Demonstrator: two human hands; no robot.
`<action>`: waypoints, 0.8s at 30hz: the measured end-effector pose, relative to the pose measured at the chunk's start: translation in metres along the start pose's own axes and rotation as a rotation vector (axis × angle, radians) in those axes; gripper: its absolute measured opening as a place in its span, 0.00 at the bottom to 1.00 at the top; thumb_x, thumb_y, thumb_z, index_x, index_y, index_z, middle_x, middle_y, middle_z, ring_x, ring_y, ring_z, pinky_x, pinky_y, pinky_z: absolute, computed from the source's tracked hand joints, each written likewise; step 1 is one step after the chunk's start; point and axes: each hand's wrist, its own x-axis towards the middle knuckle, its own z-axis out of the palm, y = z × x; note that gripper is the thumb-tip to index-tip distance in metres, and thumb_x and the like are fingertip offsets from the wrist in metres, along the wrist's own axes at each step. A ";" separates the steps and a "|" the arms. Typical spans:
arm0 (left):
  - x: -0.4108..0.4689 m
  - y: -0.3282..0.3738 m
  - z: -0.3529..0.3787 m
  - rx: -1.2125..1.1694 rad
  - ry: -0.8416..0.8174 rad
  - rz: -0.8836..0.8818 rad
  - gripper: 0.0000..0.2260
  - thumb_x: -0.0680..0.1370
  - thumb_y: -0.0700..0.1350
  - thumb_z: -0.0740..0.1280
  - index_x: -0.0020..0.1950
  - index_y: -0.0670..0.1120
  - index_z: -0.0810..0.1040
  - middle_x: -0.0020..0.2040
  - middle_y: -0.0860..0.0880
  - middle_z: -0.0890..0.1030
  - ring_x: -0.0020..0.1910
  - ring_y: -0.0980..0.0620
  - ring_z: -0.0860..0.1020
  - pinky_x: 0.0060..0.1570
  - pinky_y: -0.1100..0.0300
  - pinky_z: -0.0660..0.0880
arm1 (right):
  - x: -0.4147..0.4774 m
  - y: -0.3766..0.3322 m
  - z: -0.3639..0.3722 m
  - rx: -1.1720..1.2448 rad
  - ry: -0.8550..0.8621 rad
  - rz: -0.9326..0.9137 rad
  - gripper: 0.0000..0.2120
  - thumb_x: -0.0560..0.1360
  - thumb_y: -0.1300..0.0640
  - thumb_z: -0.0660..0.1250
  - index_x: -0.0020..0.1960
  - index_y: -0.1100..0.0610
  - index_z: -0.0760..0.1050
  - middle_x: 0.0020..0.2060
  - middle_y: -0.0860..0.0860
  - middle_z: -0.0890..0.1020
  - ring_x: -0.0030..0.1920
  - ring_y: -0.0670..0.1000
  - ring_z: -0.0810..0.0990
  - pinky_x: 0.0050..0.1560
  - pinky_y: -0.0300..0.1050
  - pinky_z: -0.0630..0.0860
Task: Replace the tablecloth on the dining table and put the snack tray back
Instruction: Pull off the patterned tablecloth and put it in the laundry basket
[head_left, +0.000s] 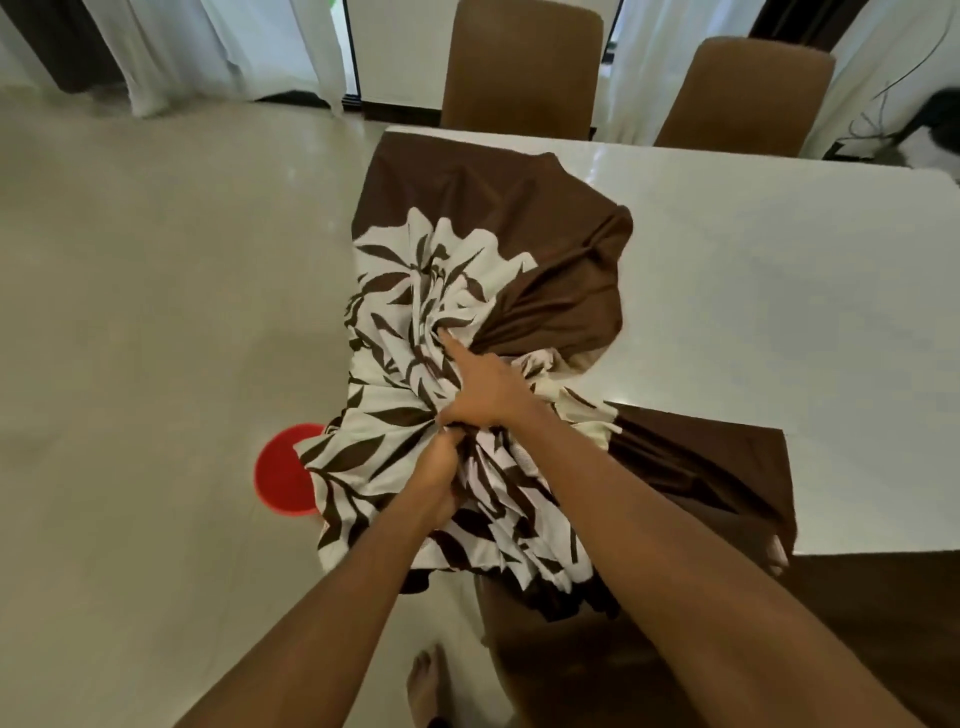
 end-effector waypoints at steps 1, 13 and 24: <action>-0.003 0.002 0.003 -0.014 -0.048 0.025 0.16 0.84 0.45 0.57 0.65 0.41 0.79 0.58 0.39 0.83 0.59 0.39 0.81 0.63 0.42 0.76 | -0.004 0.006 0.002 -0.039 0.085 0.045 0.58 0.62 0.36 0.76 0.81 0.39 0.42 0.65 0.57 0.75 0.67 0.62 0.72 0.64 0.58 0.71; -0.020 0.099 -0.058 1.170 0.129 0.626 0.24 0.68 0.49 0.79 0.63 0.51 0.78 0.52 0.48 0.84 0.49 0.52 0.82 0.48 0.55 0.80 | -0.021 0.010 0.014 -0.196 0.128 0.049 0.23 0.74 0.59 0.69 0.68 0.53 0.74 0.63 0.55 0.76 0.63 0.63 0.75 0.60 0.55 0.76; 0.077 0.200 -0.084 2.360 -0.441 0.893 0.47 0.62 0.76 0.59 0.78 0.58 0.61 0.80 0.47 0.56 0.79 0.38 0.53 0.72 0.34 0.57 | -0.017 0.006 0.046 -0.063 0.288 -0.217 0.20 0.62 0.67 0.69 0.51 0.54 0.83 0.49 0.53 0.83 0.52 0.60 0.79 0.48 0.56 0.78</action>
